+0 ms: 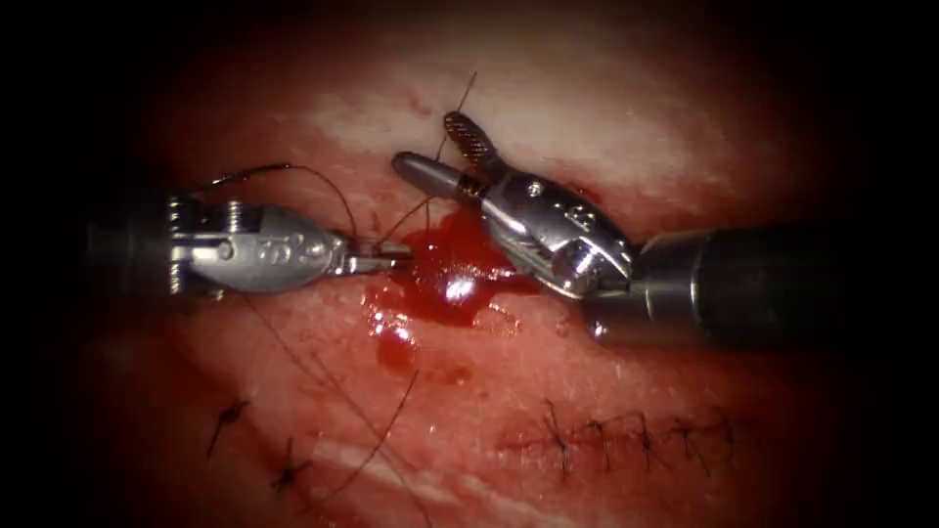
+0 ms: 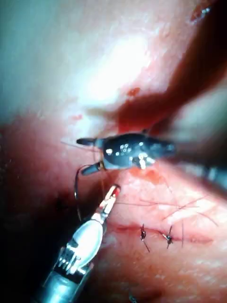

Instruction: Wound Closure

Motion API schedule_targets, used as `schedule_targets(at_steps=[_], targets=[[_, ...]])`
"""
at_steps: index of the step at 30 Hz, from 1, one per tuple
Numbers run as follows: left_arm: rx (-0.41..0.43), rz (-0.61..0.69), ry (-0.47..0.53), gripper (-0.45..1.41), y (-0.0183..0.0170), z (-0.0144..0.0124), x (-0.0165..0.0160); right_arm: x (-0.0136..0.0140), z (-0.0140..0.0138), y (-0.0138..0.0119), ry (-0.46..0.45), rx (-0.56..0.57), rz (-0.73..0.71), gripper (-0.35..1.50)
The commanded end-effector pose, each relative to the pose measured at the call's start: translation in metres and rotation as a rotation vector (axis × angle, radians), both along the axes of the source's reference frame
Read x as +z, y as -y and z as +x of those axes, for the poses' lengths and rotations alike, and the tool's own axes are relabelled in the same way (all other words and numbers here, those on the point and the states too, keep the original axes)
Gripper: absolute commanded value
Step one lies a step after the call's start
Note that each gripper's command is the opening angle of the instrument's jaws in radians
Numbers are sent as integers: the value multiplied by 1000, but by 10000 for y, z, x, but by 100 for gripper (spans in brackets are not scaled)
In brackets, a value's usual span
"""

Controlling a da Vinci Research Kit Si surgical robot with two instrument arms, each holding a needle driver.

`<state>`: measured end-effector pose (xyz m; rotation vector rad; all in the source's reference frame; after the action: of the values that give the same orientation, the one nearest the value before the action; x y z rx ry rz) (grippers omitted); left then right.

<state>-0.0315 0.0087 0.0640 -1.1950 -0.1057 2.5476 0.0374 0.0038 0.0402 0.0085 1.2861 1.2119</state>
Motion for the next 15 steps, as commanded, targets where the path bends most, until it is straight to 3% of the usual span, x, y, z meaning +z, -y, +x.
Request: schedule_targets(at_steps=[1, 12, 13, 14, 15], targets=[[-3, 1, 2, -45, 2, -5, 6, 2, 7, 4, -8, 3, 4, 46], [-3, 2, 2, -45, 0, -5, 5, 8, 17, -9, 16, 12, -15, 41], [-4, 1, 0, -45, 0, -4, 5, 9, 19, -13, 24, 17, -27, 36], [-4, 1, 0, -45, 0, -4, 5, 10, 21, -14, 31, 21, -39, 9], [-4, 1, 0, -45, 0, -4, 5, 10, 21, -14, 31, 21, -39, 9]])
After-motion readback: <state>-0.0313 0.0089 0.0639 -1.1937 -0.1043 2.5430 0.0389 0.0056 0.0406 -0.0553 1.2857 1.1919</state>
